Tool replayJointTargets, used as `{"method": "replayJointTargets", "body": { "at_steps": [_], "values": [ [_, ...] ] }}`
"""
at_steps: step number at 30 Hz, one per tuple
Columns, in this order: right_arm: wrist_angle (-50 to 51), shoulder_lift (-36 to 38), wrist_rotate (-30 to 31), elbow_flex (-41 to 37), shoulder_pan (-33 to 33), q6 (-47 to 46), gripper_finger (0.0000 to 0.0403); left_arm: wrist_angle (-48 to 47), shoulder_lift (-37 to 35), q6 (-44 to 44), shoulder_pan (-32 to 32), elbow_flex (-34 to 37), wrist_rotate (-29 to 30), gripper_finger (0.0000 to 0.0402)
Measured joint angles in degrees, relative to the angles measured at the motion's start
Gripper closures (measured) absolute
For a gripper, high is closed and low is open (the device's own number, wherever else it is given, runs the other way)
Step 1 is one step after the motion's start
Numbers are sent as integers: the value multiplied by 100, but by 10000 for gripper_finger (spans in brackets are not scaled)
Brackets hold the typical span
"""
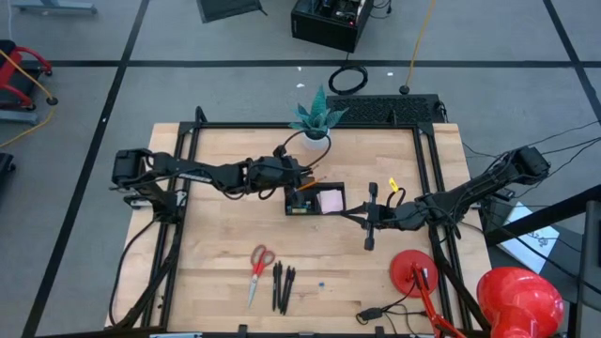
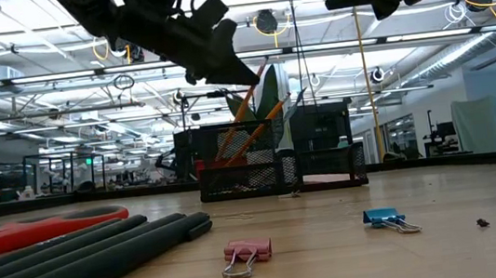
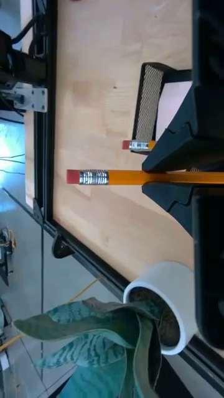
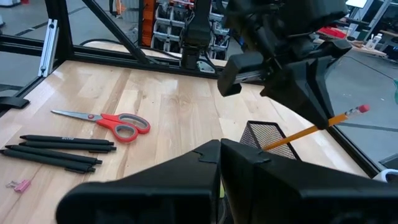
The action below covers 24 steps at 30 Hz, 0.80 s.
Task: Pick and place office supplies into organizer
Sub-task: Put the orange pencil into the black desk organizer
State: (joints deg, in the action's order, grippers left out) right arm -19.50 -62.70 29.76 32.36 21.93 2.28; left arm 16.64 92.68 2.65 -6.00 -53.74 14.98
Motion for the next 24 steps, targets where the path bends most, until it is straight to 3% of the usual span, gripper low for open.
{"method": "replayJointTargets", "body": {
  "at_steps": [11,24],
  "values": [
    [-53,0,-2,0,0,1,399,371,415,-384,11,-22,-17,371],
    [-166,0,-4,0,2,36,399,61,758,-242,1,-4,26,371]
  ]
}}
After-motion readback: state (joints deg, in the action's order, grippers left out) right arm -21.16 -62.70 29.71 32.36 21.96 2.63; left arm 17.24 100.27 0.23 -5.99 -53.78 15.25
